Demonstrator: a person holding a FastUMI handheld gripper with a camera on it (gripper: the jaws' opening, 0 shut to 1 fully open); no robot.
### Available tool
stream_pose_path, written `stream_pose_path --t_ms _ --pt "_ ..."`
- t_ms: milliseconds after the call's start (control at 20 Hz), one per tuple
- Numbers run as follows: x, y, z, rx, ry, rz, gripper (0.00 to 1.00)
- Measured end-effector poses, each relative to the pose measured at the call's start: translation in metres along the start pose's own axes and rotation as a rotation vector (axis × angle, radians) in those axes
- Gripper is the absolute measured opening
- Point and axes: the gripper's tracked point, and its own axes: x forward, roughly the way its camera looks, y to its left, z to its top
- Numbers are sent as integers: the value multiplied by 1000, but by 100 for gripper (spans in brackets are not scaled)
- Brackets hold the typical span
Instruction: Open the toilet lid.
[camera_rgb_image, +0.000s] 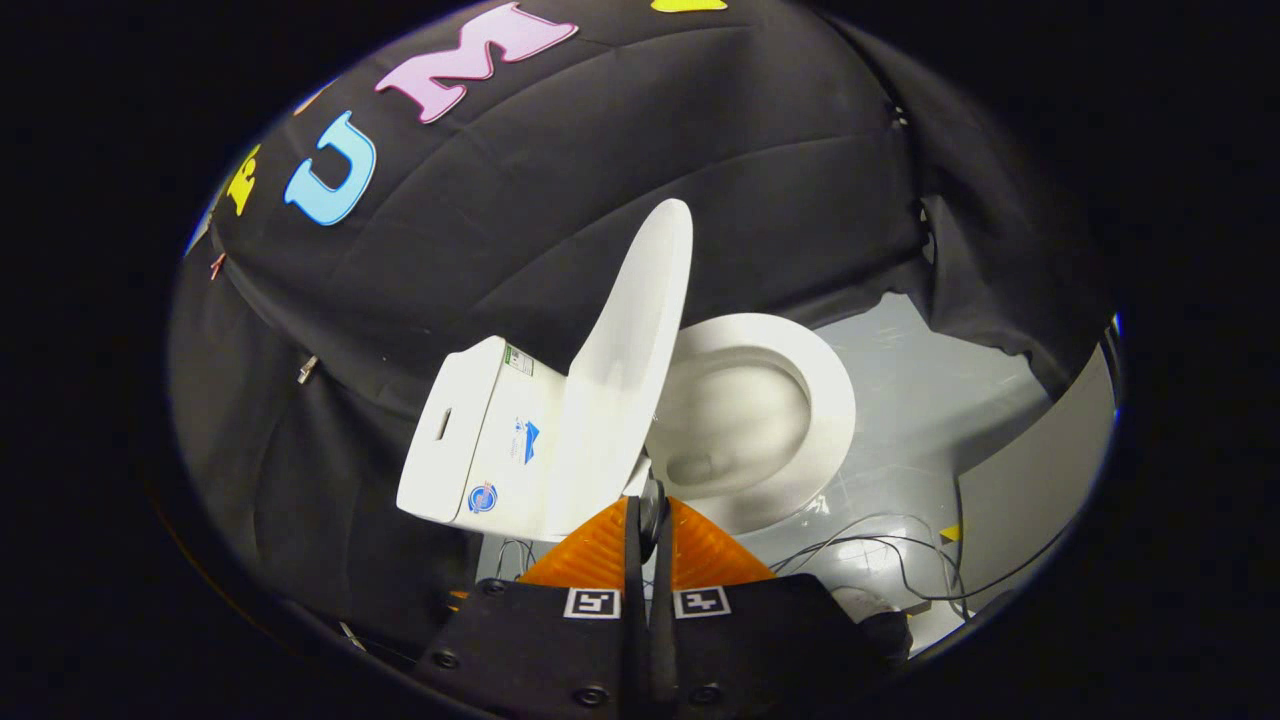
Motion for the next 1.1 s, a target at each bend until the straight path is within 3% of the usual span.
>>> stream_pose_path --t_ms 300,500,1100 --pt "-8 35 4 -65 -5 -46 5" --pt "-9 46 5 -115 -2 -120 5" --pt "-15 120 8 -234 -14 -198 5"
